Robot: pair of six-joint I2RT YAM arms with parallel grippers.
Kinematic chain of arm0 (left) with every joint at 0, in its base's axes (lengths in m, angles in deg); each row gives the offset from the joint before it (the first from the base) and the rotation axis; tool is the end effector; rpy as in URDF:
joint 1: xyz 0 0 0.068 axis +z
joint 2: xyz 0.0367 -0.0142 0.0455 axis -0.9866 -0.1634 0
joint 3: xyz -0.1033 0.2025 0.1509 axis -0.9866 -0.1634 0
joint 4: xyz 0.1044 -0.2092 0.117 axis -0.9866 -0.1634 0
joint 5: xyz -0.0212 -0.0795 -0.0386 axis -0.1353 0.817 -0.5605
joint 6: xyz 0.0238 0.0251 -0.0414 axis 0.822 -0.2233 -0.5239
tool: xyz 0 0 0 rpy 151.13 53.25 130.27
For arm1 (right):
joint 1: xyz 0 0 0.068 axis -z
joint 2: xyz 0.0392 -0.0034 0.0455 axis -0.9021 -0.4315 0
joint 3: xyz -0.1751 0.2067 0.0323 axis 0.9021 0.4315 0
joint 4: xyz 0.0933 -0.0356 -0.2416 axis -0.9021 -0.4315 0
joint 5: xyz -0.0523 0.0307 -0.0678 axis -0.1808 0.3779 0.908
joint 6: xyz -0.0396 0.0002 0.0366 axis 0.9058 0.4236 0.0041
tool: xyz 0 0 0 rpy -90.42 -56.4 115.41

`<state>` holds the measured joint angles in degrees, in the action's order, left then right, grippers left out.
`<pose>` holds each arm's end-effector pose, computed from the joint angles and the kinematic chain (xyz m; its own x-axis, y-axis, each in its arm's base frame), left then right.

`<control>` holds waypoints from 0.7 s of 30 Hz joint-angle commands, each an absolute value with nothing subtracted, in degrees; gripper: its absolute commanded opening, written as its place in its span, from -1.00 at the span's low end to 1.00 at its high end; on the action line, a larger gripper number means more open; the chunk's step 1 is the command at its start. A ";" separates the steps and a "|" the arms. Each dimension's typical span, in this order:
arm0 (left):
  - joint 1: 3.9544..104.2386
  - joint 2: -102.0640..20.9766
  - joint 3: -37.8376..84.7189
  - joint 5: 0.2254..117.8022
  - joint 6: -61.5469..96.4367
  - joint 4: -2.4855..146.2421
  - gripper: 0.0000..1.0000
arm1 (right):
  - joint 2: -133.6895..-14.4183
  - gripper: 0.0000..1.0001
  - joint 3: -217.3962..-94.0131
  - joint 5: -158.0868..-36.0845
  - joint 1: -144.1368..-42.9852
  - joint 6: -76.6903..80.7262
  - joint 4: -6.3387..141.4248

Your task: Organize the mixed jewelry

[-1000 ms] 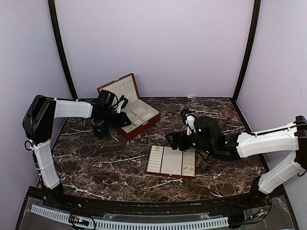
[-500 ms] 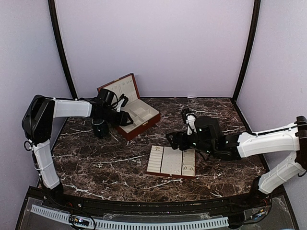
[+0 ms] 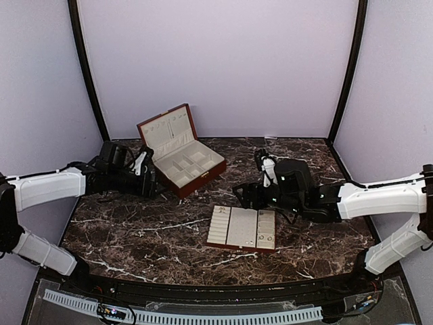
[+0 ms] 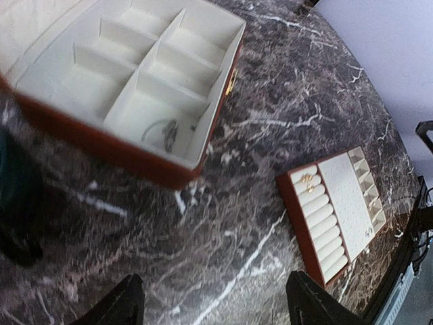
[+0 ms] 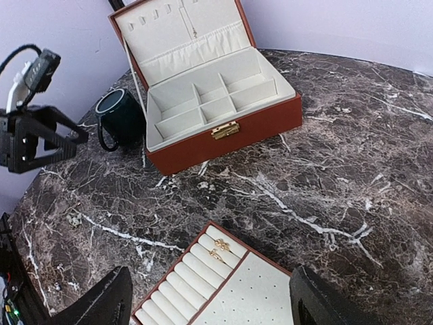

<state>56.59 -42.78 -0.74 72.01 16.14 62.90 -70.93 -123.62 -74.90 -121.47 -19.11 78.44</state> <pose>0.2616 -0.1307 0.2385 -0.6739 0.0727 -0.7352 0.5078 0.7684 -0.3895 0.1708 0.2468 0.2385 -0.5184 0.0342 -0.8545 -0.5031 0.7958 0.3371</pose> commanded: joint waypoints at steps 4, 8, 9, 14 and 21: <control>56.58 -31.27 -11.58 67.93 7.23 57.40 0.41 | -72.69 0.60 -127.90 -72.27 -124.98 -20.74 77.02; 56.55 -27.55 -15.74 65.39 4.29 55.30 0.29 | -72.60 0.60 -127.87 -69.21 -125.43 -23.78 75.87; 56.52 -27.02 -16.62 65.09 3.71 54.98 0.26 | -72.60 0.59 -127.93 -68.67 -125.43 -24.07 75.50; 56.49 -27.75 -19.02 63.15 2.80 53.86 0.10 | -72.43 0.59 -128.78 -64.36 -125.46 -26.52 71.81; 55.71 -31.38 -18.81 60.20 2.89 52.27 -0.10 | -72.26 0.59 -130.11 -62.07 -125.43 -26.68 68.54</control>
<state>56.28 -30.17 -18.55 62.65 3.29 54.27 -72.22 -128.47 -64.93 -125.21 -25.80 69.96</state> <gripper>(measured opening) 0.469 0.795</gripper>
